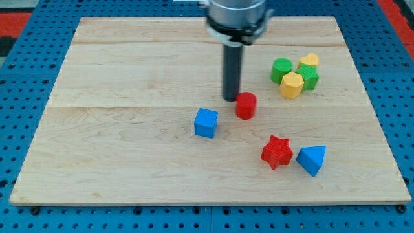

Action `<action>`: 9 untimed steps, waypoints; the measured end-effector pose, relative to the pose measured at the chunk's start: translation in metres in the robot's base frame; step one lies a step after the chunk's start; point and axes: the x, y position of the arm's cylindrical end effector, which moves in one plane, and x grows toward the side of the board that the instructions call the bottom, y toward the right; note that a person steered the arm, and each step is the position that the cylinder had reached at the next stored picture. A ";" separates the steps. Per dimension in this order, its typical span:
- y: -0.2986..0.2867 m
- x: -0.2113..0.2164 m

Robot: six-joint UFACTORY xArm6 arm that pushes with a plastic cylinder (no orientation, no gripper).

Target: Move the blue cube into the left of the red star

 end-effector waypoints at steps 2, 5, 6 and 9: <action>0.067 0.052; -0.043 0.041; -0.099 0.038; -0.168 0.050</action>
